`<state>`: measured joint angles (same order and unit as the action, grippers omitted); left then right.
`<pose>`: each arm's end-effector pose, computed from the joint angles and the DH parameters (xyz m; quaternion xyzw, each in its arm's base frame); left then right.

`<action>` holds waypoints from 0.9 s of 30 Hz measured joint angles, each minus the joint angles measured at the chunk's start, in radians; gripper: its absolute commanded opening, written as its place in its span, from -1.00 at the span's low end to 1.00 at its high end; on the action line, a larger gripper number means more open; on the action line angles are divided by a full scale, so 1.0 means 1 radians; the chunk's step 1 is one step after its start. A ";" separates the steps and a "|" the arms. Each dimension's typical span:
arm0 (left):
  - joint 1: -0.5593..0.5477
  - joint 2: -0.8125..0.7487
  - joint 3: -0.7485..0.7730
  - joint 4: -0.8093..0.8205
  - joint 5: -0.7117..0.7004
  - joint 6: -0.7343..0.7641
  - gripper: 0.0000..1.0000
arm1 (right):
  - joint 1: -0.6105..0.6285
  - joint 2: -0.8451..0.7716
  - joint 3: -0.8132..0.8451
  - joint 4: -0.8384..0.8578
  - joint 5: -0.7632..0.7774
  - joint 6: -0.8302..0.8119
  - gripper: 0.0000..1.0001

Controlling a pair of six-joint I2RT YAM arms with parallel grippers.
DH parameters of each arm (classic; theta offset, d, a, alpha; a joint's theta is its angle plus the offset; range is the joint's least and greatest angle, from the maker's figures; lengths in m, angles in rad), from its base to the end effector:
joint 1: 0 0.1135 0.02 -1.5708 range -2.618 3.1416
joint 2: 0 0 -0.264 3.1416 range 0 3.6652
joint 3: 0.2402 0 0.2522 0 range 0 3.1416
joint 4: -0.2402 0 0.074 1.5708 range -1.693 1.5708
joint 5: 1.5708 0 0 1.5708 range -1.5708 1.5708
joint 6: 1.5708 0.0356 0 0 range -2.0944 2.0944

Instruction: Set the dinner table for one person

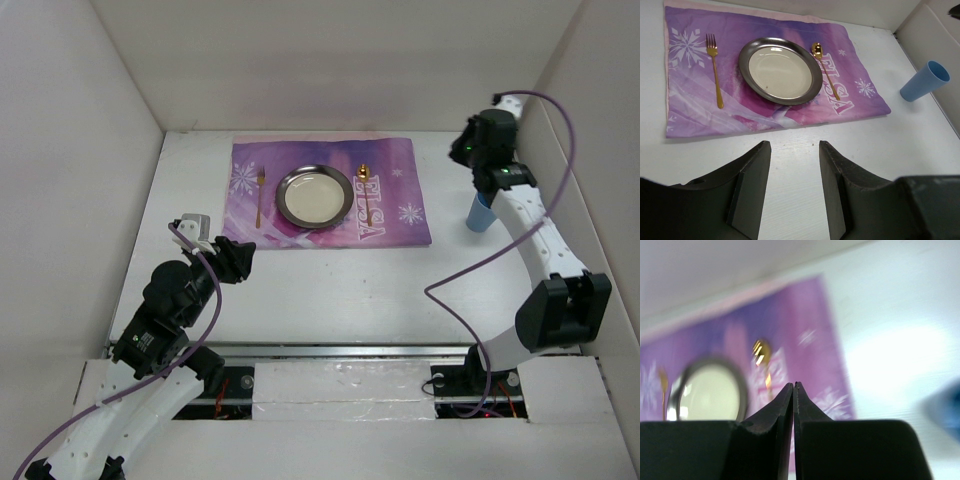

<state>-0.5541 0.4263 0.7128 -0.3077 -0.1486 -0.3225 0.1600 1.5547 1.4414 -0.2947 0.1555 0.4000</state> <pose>0.0936 -0.0517 0.3471 0.0308 0.7138 -0.2480 0.6542 0.3623 0.0529 0.3661 0.1421 0.8221 0.0889 0.5442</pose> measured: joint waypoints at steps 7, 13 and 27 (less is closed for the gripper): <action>0.000 -0.006 0.000 0.002 0.023 0.001 -0.20 | -0.179 -0.048 -0.097 0.033 0.127 0.030 0.03; 0.000 -0.011 0.000 0.004 0.040 0.002 -0.20 | -0.209 0.068 -0.116 -0.008 0.137 0.019 0.02; 0.000 -0.014 0.000 0.005 0.040 0.002 -0.20 | -0.217 0.173 -0.115 -0.005 0.211 0.014 -1.00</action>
<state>-0.5541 0.4118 0.7128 -0.3031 -0.1081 -0.3202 -0.0574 1.7279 1.3262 -0.2996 0.3668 0.4141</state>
